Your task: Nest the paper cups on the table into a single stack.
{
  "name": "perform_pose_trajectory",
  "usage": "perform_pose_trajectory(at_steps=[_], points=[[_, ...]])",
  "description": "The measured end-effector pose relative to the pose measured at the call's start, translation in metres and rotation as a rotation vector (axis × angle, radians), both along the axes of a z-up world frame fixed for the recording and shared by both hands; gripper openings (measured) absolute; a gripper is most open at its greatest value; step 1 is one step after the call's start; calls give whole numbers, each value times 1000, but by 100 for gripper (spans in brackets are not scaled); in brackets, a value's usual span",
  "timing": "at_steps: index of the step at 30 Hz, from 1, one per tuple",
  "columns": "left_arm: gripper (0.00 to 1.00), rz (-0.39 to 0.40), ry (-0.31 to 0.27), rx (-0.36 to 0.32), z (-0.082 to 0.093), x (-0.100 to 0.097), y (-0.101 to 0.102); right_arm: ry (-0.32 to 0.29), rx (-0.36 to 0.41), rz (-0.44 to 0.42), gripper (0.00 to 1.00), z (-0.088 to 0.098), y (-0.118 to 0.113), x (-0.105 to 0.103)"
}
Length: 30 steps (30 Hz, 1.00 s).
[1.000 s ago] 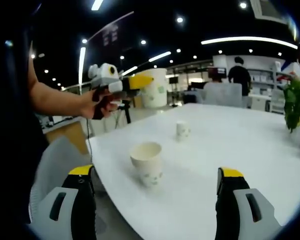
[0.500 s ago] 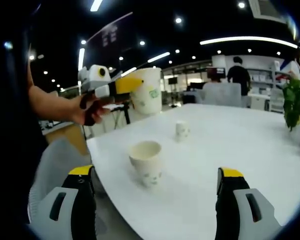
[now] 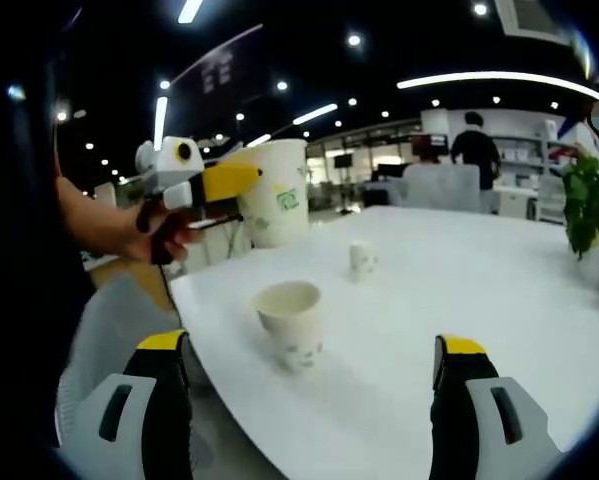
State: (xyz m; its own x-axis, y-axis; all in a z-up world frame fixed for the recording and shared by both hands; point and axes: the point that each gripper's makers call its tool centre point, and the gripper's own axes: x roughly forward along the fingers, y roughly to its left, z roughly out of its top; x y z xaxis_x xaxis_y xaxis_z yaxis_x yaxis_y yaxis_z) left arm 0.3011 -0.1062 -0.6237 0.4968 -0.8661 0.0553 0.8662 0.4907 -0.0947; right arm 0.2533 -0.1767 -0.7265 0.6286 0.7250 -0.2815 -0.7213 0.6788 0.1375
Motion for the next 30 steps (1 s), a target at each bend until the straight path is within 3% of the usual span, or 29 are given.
perform_pose_trajectory(at_steps=[10, 16, 30], points=[[40, 16, -5, 4, -5, 0, 1, 1, 3, 0, 100, 0, 0, 0], [40, 26, -8, 14, -23, 0, 0, -1, 7, -2, 100, 0, -1, 0], [40, 37, 50, 74, -74, 4, 7, 5, 8, -6, 100, -1, -1, 0]])
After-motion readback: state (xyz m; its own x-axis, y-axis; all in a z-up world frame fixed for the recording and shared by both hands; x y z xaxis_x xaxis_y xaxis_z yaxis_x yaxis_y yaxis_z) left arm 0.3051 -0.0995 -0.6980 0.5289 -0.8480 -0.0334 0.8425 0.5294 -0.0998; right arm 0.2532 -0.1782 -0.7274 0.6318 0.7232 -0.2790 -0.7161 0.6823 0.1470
